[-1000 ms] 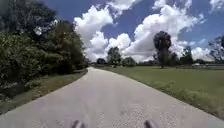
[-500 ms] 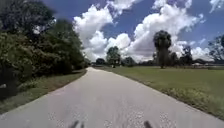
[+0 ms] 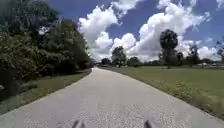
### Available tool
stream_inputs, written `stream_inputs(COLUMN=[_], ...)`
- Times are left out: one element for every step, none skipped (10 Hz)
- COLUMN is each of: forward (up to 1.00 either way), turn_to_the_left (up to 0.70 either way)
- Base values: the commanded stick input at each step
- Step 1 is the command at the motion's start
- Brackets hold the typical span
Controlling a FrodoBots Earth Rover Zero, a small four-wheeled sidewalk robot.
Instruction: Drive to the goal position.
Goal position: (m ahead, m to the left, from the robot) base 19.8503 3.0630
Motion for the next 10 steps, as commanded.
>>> stream_inputs(forward=[0.5,0.5,0.5,0.5,0.5,0.5,0.5,0.5,0.5,0.5], turn_to_the_left=[0.0,0.0,0.0,0.0,0.0,0.0,0.0,0.0,0.0,0.0])
